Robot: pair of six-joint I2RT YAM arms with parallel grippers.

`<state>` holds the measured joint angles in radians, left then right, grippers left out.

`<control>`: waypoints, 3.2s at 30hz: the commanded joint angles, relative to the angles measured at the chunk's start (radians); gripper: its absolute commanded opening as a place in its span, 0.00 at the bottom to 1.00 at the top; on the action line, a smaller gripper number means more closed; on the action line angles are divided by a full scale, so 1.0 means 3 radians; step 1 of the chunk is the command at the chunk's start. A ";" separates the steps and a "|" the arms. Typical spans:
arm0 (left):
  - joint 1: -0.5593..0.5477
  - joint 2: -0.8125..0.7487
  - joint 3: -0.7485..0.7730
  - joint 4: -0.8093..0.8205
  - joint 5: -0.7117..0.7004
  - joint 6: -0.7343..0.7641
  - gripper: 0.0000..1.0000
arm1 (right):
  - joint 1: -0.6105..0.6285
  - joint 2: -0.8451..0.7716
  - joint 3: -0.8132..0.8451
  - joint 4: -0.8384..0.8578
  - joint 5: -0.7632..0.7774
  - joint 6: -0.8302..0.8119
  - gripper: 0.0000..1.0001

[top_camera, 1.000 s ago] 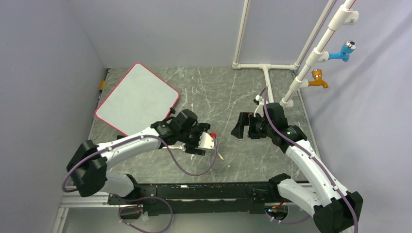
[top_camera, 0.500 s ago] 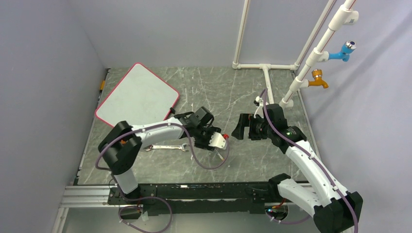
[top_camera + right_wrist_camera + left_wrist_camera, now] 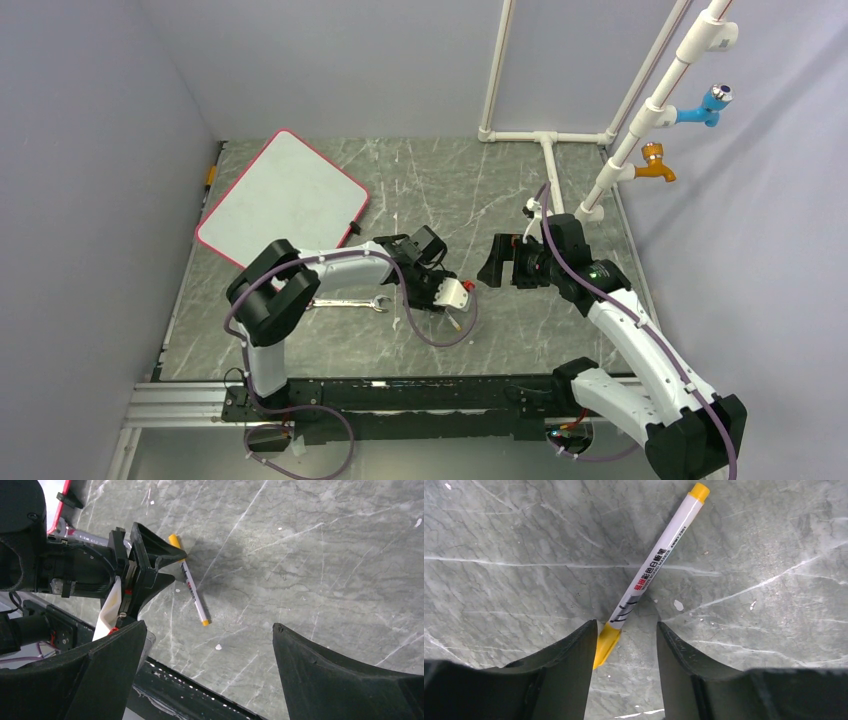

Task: Write a sentence on the whiteboard
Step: Pick up the whiteboard marker from the center of the board, then pass from the left arm to the right

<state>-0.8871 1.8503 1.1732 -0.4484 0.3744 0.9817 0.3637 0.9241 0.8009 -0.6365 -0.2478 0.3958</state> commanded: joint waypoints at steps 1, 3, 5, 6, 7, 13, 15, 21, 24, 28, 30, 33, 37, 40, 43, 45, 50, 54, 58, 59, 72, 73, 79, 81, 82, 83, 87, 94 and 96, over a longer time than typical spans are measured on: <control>-0.0006 0.0106 0.0048 -0.0009 0.0073 0.0055 0.48 | 0.0012 0.0007 0.0030 0.0018 0.0006 -0.0003 1.00; -0.0004 0.0137 0.0037 -0.0027 0.0049 0.0077 0.37 | 0.0009 0.0009 0.0030 0.0015 0.0006 -0.0005 1.00; 0.0000 0.0152 0.0035 -0.0068 0.0036 0.0092 0.25 | 0.0009 0.0013 0.0026 0.0015 0.0003 -0.0005 1.00; 0.0003 0.0146 0.0026 -0.0077 0.0035 0.0095 0.20 | 0.0008 0.0010 0.0025 0.0014 -0.0001 -0.0003 1.00; 0.0007 0.0136 0.0012 -0.0084 0.0046 0.0100 0.15 | 0.0009 0.0011 0.0021 0.0017 -0.0001 0.0000 1.00; 0.0005 -0.0124 -0.0036 -0.0119 0.0081 -0.0002 0.00 | 0.0013 0.0000 0.0000 0.0071 -0.0064 0.0017 1.00; 0.0009 -0.0300 -0.0113 -0.0061 0.0093 -0.0079 0.00 | 0.0009 -0.0009 -0.0001 0.0109 -0.0121 0.0037 1.00; 0.0021 -0.0902 -0.0433 0.0203 0.0094 -0.0331 0.00 | 0.0007 -0.0073 -0.0007 0.0365 -0.0361 0.0278 1.00; 0.0027 -0.1230 -0.0590 0.0326 0.0086 -0.0392 0.00 | 0.0009 -0.0062 0.0021 0.0474 -0.0460 0.0384 1.00; 0.0119 -0.1568 -0.0690 0.0422 0.0194 -0.0522 0.00 | 0.0009 -0.0010 0.0014 0.0641 -0.0725 0.0431 0.92; 0.0193 -0.1734 -0.0762 0.0513 0.0326 -0.0605 0.00 | 0.0008 0.0018 -0.0028 0.0790 -0.0911 0.0497 0.91; 0.0283 -0.1977 -0.0885 0.0724 0.0456 -0.0743 0.00 | 0.0012 0.0055 -0.0109 0.1073 -0.1246 0.0610 0.90; 0.0323 -0.2122 -0.0932 0.0802 0.0443 -0.0842 0.00 | 0.0012 0.0074 -0.0178 0.1362 -0.1488 0.0752 0.88; 0.0346 -0.2177 -0.0912 0.0793 0.0461 -0.0860 0.00 | 0.0015 0.0106 -0.0180 0.1474 -0.1525 0.0820 0.86; 0.0351 -0.2231 -0.0959 0.0932 0.0486 -0.0965 0.00 | 0.0024 0.0172 -0.0180 0.1577 -0.1591 0.0879 0.85; 0.0363 -0.2251 -0.1006 0.1069 0.0488 -0.1069 0.00 | 0.0047 0.0210 -0.0180 0.1638 -0.1610 0.0915 0.84; 0.0364 -0.2207 -0.0948 0.1108 0.0500 -0.1208 0.00 | 0.0157 0.0285 -0.0153 0.1763 -0.1568 0.0965 0.80; 0.0364 -0.2229 -0.0959 0.1177 0.0504 -0.1287 0.00 | 0.0238 0.0384 -0.0106 0.1853 -0.1545 0.0993 0.74; 0.0361 -0.2245 -0.0966 0.1191 0.0499 -0.1319 0.00 | 0.0317 0.0489 -0.0078 0.1888 -0.1515 0.1016 0.68; 0.0360 -0.2248 -0.0961 0.1188 0.0500 -0.1326 0.00 | 0.0337 0.0508 -0.0076 0.1894 -0.1507 0.1020 0.67; 0.0315 -0.2246 -0.0960 0.1079 0.0443 -0.1225 0.00 | 0.0468 0.0708 0.0006 0.1960 -0.1493 0.1029 0.47; 0.0305 -0.2247 -0.0962 0.1063 0.0435 -0.1203 0.00 | 0.0474 0.0729 0.0023 0.1951 -0.1495 0.1021 0.47; 0.0245 -0.2233 -0.0952 0.0994 0.0356 -0.1139 0.00 | 0.0480 0.0840 0.0151 0.1804 -0.1465 0.0950 0.43; 0.0231 -0.2236 -0.0955 0.0996 0.0337 -0.1144 0.00 | 0.0482 0.0889 0.0186 0.1780 -0.1477 0.0945 0.41; 0.0223 -0.2233 -0.0957 0.1000 0.0326 -0.1154 0.00 | 0.0483 0.0909 0.0195 0.1779 -0.1486 0.0945 0.41; 0.0217 -0.2231 -0.0955 0.1001 0.0322 -0.1164 0.00 | 0.0485 0.0925 0.0202 0.1777 -0.1494 0.0950 0.41; 0.0182 -0.2189 -0.0934 0.0947 0.0264 -0.1162 0.00 | 0.0504 0.0959 0.0209 0.1723 -0.1516 0.0923 0.40; 0.0170 -0.2156 -0.0915 0.0917 0.0164 -0.1144 0.00 | 0.0524 0.0946 0.0181 0.1660 -0.1562 0.0885 0.39; 0.0170 -0.2135 -0.0906 0.0886 0.0118 -0.1139 0.00 | 0.0531 0.0926 0.0175 0.1656 -0.1565 0.0885 0.40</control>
<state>-0.8322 1.2018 0.8753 -0.1726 0.4328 0.6285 0.5156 1.2156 0.8234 -0.1352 -0.6933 0.6796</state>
